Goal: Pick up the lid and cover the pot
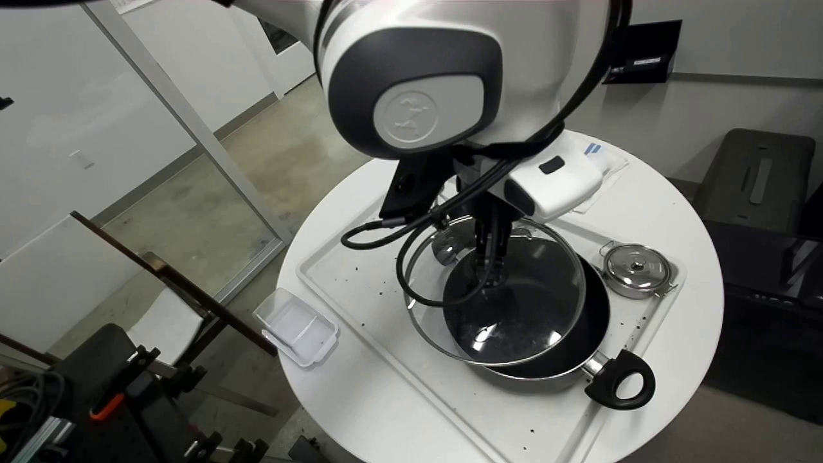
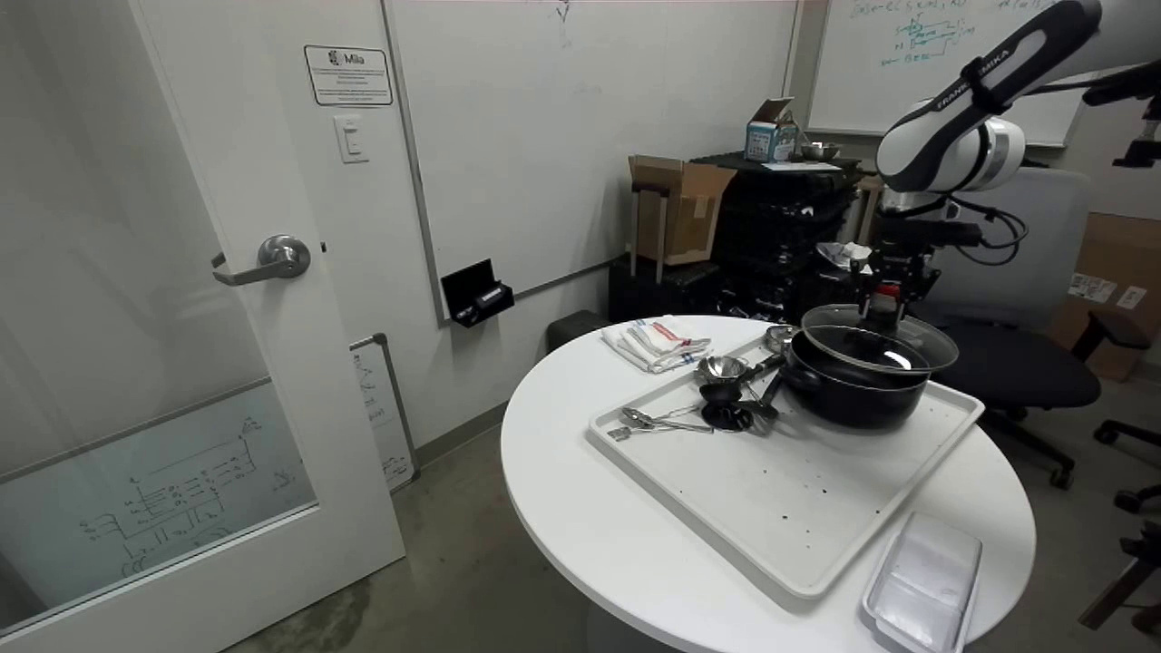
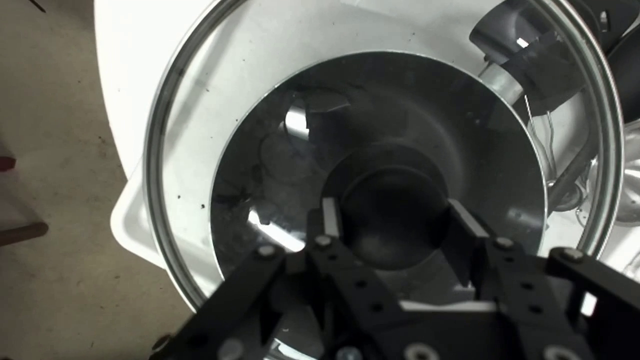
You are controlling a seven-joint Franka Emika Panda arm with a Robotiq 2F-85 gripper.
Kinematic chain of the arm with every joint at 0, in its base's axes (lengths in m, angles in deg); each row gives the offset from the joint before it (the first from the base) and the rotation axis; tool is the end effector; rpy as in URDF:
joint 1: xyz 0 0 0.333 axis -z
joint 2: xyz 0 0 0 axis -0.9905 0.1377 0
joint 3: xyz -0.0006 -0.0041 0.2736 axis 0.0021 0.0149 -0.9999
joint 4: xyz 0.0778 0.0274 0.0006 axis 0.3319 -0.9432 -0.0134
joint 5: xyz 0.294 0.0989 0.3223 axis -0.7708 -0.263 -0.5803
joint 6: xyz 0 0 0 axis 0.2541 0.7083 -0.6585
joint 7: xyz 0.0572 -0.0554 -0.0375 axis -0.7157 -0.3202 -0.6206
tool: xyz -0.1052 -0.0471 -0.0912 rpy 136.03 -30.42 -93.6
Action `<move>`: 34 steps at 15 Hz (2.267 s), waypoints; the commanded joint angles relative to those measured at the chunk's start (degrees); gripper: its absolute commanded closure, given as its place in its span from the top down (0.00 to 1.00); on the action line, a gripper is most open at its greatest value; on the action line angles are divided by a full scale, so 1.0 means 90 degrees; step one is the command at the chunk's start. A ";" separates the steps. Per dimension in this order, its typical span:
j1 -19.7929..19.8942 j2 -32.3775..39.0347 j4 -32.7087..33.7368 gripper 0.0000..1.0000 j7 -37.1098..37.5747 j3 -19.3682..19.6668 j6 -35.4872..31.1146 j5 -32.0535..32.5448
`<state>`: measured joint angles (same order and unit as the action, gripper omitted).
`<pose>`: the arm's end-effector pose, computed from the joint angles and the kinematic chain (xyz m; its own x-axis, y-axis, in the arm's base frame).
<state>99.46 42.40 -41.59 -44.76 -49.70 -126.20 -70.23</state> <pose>0.5871 -0.3310 0.0658 0.3939 -0.9139 -0.0980 -0.9177 -0.3971 0.0150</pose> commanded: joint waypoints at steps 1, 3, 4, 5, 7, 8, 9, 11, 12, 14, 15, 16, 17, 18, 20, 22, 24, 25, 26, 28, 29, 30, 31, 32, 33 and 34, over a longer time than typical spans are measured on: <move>0.0069 0.0334 0.0635 0.25 0.0358 0.0099 0.0382 -0.0224; 0.0095 0.0480 0.0814 0.25 0.0549 0.0148 0.0434 -0.0230; 0.0115 0.0539 0.0880 0.25 0.0625 0.0154 0.0451 -0.0232; 0.0126 0.0597 0.0957 0.25 0.0717 0.0169 0.0461 -0.0222; 0.0146 0.0715 0.1093 0.25 0.0873 0.0185 0.0506 -0.0200; 0.0162 0.0781 0.1168 0.25 0.0945 0.0188 0.0540 -0.0192; 0.0164 0.0836 0.1229 0.25 0.1020 0.0201 0.0562 -0.0178; 0.0186 0.0954 0.1364 0.25 0.1158 0.0209 0.0607 -0.0168; 0.0195 0.1006 0.1421 0.25 0.1225 0.0211 0.0625 -0.0164; 0.0213 0.1099 0.1532 0.25 0.1329 0.0211 0.0647 -0.0153; 0.0216 0.1136 0.1578 0.25 0.1381 0.0212 0.0649 -0.0144; 0.0220 0.1170 0.1620 0.25 0.1429 0.0213 0.0643 -0.0137; 0.0222 0.1198 0.1652 0.25 0.1454 0.0211 0.0621 -0.0133; 0.0224 0.1223 0.1681 0.25 0.1484 0.0207 0.0606 -0.0130; 0.0210 0.1237 0.1697 0.25 0.1516 0.0202 0.0562 -0.0117; 0.0201 0.1265 0.1730 0.25 0.1529 0.0194 0.0554 -0.0110; 0.0187 0.1284 0.1743 0.25 0.1537 0.0189 0.0543 -0.0101; 0.0181 0.1288 0.1739 0.25 0.1544 0.0187 0.0539 -0.0099; 0.0171 0.1293 0.1736 0.25 0.1549 0.0186 0.0536 -0.0092; 0.0145 0.1287 0.1712 0.25 0.1557 0.0185 0.0513 -0.0083; 0.0136 0.1289 0.1709 0.25 0.1556 0.0181 0.0504 -0.0082; 0.0129 0.1299 0.1716 0.25 0.1562 0.0181 0.0505 -0.0080; 0.0125 0.1323 0.1742 0.25 0.1568 0.0181 0.0512 -0.0076; 0.0114 0.1338 0.1749 0.25 0.1576 0.0183 0.0508 -0.0071; 0.0106 0.1358 0.1758 0.25 0.1583 0.0181 0.0510 -0.0069; 0.0099 0.1373 0.1762 0.25 0.1586 0.0180 0.0515 -0.0067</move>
<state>100.74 53.86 -28.14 -31.73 -48.35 -122.93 -70.75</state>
